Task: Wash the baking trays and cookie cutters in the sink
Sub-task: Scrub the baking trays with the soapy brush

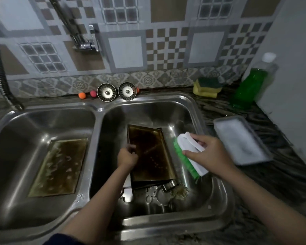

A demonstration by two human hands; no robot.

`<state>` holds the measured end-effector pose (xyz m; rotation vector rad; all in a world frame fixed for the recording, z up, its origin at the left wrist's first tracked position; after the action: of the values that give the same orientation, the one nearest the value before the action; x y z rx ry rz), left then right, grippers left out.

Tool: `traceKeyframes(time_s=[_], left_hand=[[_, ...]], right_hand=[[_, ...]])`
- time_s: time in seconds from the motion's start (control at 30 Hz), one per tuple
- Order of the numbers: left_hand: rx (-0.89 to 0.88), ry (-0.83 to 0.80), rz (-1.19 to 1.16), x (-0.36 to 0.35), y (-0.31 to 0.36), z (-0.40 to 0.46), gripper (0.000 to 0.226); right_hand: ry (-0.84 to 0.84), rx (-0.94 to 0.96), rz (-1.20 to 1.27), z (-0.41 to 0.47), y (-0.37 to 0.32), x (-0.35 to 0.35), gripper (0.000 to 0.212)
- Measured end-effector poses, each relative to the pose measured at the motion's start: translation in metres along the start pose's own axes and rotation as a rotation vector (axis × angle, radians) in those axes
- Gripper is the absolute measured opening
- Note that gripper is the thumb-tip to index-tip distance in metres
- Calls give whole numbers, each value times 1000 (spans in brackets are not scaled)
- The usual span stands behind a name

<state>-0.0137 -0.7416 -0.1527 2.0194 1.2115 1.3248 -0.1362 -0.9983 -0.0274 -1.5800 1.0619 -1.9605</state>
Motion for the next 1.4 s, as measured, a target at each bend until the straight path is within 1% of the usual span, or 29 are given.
traceKeyframes(time_s=[0.07, 0.2, 0.3, 0.37, 0.47, 0.53, 0.6, 0.73, 0.8, 0.93, 1.0, 1.07, 1.13, 1.2, 1.23, 1.27, 1.37, 1.4], left_hand=[[-119, 21, 57, 3, 19, -14, 34], [-368, 184, 51, 17, 55, -42, 38], [-528, 278, 82, 26, 78, -61, 37], [-580, 333, 98, 31, 90, -70, 36], [-569, 362, 86, 36, 96, -76, 36], [-525, 343, 47, 39, 93, -76, 37], [-502, 326, 18, 41, 87, -75, 38], [-500, 316, -21, 48, 74, -71, 37], [-468, 295, -56, 52, 68, -67, 37], [-396, 270, -129, 56, 60, -67, 33], [-402, 231, -164, 54, 58, -71, 31], [-448, 185, -181, 48, 60, -79, 30], [-494, 178, -194, 41, 61, -87, 29], [-512, 173, -230, 39, 60, -98, 27], [-519, 170, -253, 41, 58, -104, 26], [-527, 167, -278, 44, 55, -109, 24], [-536, 164, -351, 50, 44, -118, 16], [-523, 170, -372, 53, 43, -117, 15]], right_hand=[[63, 18, 27, 5, -3, 25, 65], [211, 11, 13, 20, 0, 87, 59], [236, -17, -73, 30, 15, 118, 61], [215, -68, -115, 36, 30, 126, 61], [152, -77, -215, 45, 51, 119, 65], [91, -81, -275, 48, 62, 109, 71], [67, -93, -289, 49, 68, 101, 74], [72, -101, -310, 50, 64, 103, 72], [114, -77, -306, 48, 52, 112, 70], [201, -41, -188, 39, 1, 117, 60], [189, -11, -53, 34, -31, 96, 52], [115, 31, 54, 27, -58, 55, 50], [9, 88, 77, 18, -82, -1, 52], [-52, 169, 68, 17, -94, -46, 55], [-55, 196, 37, 24, -96, -57, 57], [-22, 195, -6, 37, -94, -59, 58], [103, 22, -6, 71, -86, -45, 58], [109, 40, 4, 68, -94, -50, 58]])
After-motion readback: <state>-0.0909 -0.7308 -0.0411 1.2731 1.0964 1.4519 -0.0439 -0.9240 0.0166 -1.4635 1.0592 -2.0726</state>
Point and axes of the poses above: each hand's wrist, its own z-axis towards the middle knuckle, its own x-axis out of the back of the hand, y = z × x, the point moved 6 cm from there along z, towards the middle knuckle, and after that the axes turned 5 degrees about x, right-handed, at the moved point
